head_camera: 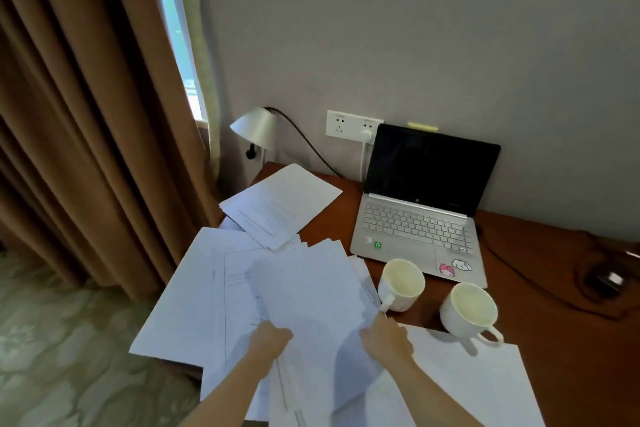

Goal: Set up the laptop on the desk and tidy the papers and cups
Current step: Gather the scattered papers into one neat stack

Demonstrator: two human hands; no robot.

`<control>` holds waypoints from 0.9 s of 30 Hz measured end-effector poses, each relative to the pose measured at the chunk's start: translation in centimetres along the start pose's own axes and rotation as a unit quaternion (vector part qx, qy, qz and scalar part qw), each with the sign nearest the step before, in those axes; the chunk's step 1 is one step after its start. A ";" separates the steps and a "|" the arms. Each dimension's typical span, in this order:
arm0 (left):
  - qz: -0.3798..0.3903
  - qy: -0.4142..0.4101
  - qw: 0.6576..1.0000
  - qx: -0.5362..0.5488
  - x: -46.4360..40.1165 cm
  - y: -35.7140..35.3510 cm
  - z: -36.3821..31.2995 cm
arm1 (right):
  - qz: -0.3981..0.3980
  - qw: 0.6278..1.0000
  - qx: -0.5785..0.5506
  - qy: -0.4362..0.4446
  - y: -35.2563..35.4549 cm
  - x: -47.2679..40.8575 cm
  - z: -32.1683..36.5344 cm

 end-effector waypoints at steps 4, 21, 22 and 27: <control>0.037 0.035 0.996 0.076 0.1 -0.7 0.5 | -0.008 1.000 -0.001 -0.024 -0.3 0.1 -0.7; 0.010 -0.098 0.978 0.181 -2.9 7.9 -2.8 | 0.089 0.884 -0.453 -0.073 -1.3 0.0 3.8; -0.004 -0.101 0.978 0.180 -3.5 9.0 -2.6 | 0.096 0.890 -0.441 -0.057 -1.4 0.1 5.0; -0.048 -0.098 0.994 0.025 -6.2 11.2 -0.3 | 0.100 0.961 -0.256 0.012 -3.4 0.5 8.4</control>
Point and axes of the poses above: each hand's wrist, its own x-axis away from the middle knuckle, its own y-axis out of the back of the hand, z = x × y, the point moved 8 cm from there along -x, towards the middle knuckle, and after that the axes turned 10 degrees about -z, right-handed, at the moved point
